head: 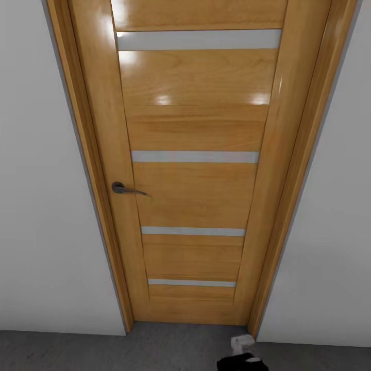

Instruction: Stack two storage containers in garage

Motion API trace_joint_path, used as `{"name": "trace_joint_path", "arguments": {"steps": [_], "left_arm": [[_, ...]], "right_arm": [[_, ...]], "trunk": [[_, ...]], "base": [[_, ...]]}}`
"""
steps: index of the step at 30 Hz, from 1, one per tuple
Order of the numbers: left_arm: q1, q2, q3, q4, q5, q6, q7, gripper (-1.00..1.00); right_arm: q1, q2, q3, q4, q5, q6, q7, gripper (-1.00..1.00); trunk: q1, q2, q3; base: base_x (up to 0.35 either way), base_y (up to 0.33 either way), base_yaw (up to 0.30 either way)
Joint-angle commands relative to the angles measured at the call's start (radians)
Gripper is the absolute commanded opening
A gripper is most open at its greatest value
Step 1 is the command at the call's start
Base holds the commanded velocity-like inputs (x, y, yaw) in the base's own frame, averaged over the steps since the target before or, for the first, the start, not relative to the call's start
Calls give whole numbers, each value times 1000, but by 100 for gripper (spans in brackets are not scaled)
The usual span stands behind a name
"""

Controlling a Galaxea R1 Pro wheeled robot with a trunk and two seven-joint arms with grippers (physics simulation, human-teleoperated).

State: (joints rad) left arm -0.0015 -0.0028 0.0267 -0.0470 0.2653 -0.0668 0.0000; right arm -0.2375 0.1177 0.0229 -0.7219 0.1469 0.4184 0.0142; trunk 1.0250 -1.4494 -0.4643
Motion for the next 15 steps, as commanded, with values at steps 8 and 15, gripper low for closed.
{"name": "trace_joint_path", "arguments": {"steps": [8,15], "left_arm": [[0,0,1,-1,3,-2,0,100],[0,0,0,-1,3,-2,0,100]], "right_arm": [[-388,57,63,153,27,79,-1,100],[-446,57,78,161,33,77,0,100]], "trunk": [[0,-1,-1],[0,-1,-1]], "base": [[0,0,0],[0,0,0]]}}
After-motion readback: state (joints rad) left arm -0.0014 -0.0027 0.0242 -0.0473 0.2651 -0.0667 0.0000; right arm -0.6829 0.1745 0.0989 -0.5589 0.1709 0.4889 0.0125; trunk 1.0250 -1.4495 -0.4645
